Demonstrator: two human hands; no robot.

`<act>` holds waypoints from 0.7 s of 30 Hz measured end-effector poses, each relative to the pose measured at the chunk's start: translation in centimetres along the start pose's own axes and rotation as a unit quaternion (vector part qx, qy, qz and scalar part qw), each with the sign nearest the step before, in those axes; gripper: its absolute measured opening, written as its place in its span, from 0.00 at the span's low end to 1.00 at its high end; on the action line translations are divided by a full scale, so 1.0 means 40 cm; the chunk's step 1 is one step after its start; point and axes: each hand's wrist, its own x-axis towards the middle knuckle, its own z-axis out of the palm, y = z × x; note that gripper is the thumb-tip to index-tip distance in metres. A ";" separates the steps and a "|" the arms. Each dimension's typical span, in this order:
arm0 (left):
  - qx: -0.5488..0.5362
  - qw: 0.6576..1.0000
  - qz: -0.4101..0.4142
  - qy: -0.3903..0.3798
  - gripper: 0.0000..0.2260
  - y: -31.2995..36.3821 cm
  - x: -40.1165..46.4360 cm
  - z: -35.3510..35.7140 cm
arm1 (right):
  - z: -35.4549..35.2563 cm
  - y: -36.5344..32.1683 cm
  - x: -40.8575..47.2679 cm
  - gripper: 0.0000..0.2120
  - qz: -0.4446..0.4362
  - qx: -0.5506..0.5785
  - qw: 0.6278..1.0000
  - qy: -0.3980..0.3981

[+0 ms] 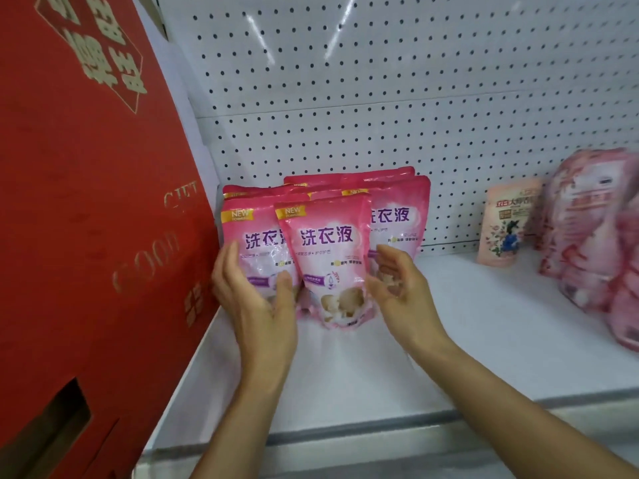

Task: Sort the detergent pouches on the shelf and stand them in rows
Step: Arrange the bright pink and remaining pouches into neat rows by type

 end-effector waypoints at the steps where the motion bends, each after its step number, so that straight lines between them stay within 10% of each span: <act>1: -0.005 0.999 0.029 -0.019 0.29 0.024 -0.015 0.007 | -0.026 0.003 -0.016 0.18 -0.010 -0.021 1.000 0.011; 10: -0.151 0.940 0.050 -0.302 0.11 0.235 -0.105 0.205 | -0.360 -0.035 -0.063 0.12 -0.183 -0.227 0.950 0.115; 18: -0.144 0.915 -0.066 -0.372 0.17 0.297 -0.122 0.543 | -0.693 -0.069 -0.007 0.09 -0.331 -0.558 0.718 0.252; 21: -0.138 0.919 -0.168 -0.329 0.25 0.303 -0.107 0.686 | -0.775 -0.052 0.010 0.10 -0.325 -0.594 0.701 0.226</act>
